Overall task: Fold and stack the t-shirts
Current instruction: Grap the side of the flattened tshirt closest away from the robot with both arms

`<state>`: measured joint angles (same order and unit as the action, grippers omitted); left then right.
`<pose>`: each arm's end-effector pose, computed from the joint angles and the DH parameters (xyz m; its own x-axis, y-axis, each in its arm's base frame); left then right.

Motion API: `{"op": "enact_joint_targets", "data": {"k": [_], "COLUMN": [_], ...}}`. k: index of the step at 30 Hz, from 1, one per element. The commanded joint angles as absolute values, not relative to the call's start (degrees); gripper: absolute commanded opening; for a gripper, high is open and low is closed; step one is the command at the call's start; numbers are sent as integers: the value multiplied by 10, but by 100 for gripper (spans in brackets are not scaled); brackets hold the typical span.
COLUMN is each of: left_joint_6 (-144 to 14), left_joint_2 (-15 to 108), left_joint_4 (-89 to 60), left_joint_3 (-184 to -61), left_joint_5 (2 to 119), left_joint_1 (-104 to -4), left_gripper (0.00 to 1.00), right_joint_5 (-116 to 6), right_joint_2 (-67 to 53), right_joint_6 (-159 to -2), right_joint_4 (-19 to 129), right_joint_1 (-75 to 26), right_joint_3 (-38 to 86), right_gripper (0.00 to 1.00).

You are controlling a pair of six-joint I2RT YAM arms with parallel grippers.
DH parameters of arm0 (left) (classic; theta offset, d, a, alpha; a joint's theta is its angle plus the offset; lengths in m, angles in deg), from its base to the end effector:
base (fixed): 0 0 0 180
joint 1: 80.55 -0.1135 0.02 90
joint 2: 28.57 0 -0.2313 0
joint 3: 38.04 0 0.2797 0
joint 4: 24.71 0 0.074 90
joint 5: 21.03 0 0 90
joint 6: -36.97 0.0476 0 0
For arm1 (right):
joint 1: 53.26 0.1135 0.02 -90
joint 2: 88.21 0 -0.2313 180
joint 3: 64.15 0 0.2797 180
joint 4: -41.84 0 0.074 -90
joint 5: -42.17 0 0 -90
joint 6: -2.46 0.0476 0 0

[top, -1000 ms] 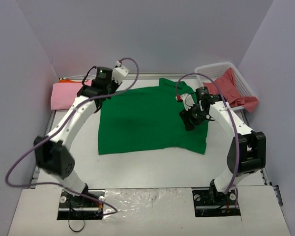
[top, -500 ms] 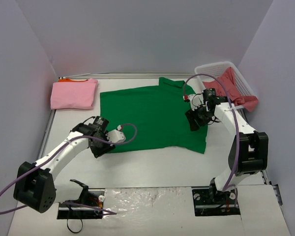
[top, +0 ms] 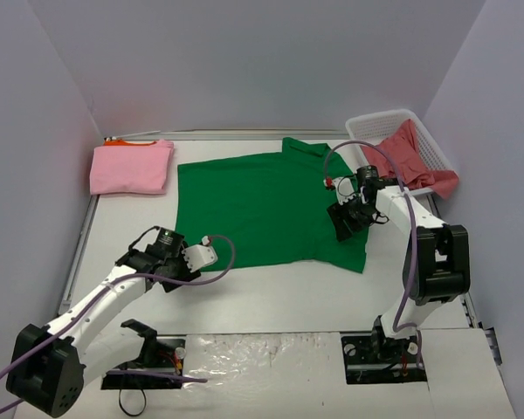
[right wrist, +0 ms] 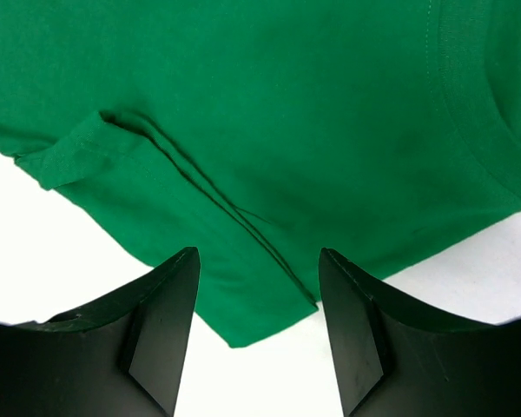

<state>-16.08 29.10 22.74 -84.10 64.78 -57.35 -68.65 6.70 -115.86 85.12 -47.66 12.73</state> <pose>0.2125 -0.0949 0.1485 -0.3731 0.8122 -0.4486 0.8155 0.5176 0.2590 0.3593 0.0522 0.1534 -0.6447 -0.5088 -0.5705 -0.6440 0.7636 0.0467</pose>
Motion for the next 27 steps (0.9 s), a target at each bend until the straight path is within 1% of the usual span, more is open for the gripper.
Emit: {"op": "enact_joint_targets", "data": {"k": [1, 7, 16, 21, 27], "left_joint_6": [-153, -143, -118, -114, -118], "left_joint_2": [277, 286, 363, 383, 405], "left_joint_4": [180, 151, 132, 112, 109], "left_joint_3": [-840, -836, -844, -836, -845], "left_joint_5": [665, 682, 684, 702, 690], "left_joint_1": [-571, -570, -568, -567, -563], "left_gripper": [50, 50, 50, 50, 50], "right_joint_5": [-678, -674, -663, -659, -656], "right_joint_2": [75, 80, 89, 92, 98], "right_joint_6": [-1151, -1151, -1150, -1150, -1151], "right_joint_4": [859, 860, 856, 856, 855], "right_joint_1": [-480, -480, -480, -481, -481], "right_joint_3": [123, 120, 115, 113, 111], "right_gripper": [53, 53, 53, 53, 53]}}
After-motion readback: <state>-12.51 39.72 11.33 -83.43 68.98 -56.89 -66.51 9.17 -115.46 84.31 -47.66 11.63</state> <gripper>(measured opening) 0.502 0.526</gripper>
